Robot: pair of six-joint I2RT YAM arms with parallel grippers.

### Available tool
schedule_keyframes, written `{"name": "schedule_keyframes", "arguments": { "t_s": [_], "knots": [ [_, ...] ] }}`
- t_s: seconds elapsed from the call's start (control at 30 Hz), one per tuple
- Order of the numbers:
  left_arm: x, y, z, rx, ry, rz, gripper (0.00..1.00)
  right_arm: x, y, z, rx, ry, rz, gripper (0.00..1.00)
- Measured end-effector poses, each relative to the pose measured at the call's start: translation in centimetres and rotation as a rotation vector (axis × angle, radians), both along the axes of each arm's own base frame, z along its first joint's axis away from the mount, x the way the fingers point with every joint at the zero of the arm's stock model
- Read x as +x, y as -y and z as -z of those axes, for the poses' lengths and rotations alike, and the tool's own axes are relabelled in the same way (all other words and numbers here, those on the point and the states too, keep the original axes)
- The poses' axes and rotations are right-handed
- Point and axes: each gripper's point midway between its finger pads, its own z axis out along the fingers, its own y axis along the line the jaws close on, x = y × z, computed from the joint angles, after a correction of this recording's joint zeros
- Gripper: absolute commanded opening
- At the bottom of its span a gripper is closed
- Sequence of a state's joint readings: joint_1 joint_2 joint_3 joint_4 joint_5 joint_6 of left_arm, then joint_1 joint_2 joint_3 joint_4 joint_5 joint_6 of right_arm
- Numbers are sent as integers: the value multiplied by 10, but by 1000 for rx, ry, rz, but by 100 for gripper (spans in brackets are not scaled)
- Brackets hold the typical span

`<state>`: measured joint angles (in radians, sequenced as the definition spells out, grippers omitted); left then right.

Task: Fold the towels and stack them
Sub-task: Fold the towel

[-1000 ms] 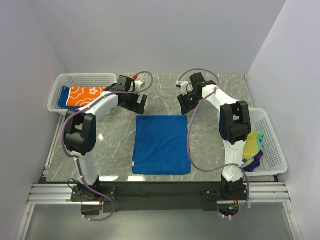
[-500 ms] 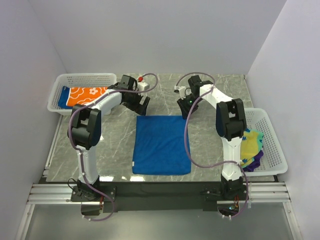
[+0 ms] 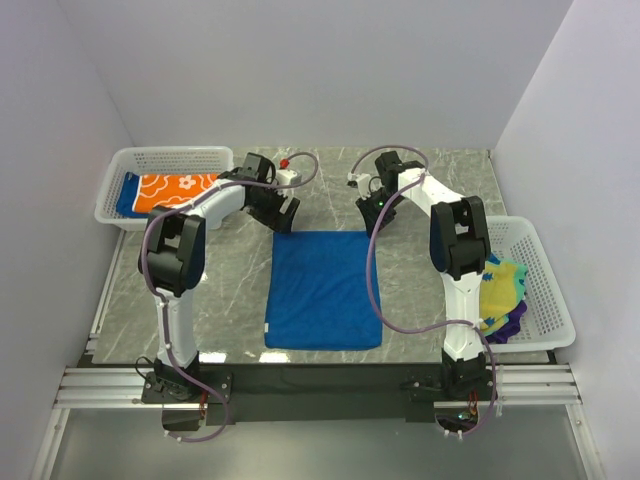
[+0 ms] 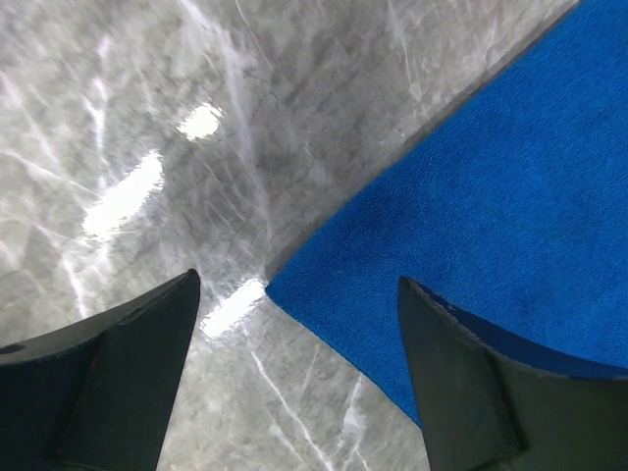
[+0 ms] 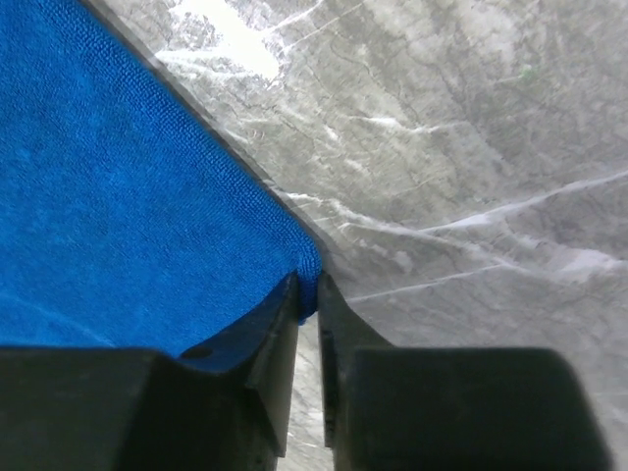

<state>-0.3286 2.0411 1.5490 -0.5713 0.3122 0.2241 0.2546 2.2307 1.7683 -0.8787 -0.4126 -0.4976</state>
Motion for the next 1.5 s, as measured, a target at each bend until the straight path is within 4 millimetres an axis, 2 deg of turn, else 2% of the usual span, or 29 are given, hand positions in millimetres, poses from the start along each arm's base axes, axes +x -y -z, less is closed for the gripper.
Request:
{"name": "schedule_keyframes", "arguments": {
  "t_s": [0.03,0.1,0.17,0.2,0.33,0.5,0.77,1.07,1.27,1.37,1.47,1.5],
  "knots": [
    [-1,0,2,0,-8,2,81,0,0,0,0,-2,0,8],
    [-3,0,7,4,-23,6,73,-1,0,0,-1,-5,0,5],
    [-4,0,13,8,-37,10,70,-1,0,0,-1,-7,1,1],
    [-4,0,15,11,-42,13,65,-1,0,0,-1,-6,1,0],
    [-7,-2,23,22,-64,20,59,-1,0,0,-2,-7,2,0],
    [-8,-1,24,19,-69,22,52,-2,0,0,-4,-6,0,0],
    [-7,-1,26,20,-72,18,52,-2,0,1,-7,-7,3,0],
    [-3,-4,29,40,-69,-2,42,-1,1,2,-19,-4,6,0],
    [1,-8,31,50,-73,-24,26,-1,3,3,-31,-3,11,0],
    [4,-10,32,52,-73,-32,16,-1,4,3,-35,-2,12,0],
    [5,-11,32,51,-73,-33,1,-1,4,3,-36,-2,16,0],
    [5,-11,32,51,-74,-32,1,-1,4,3,-35,-3,19,0]
  ]
}}
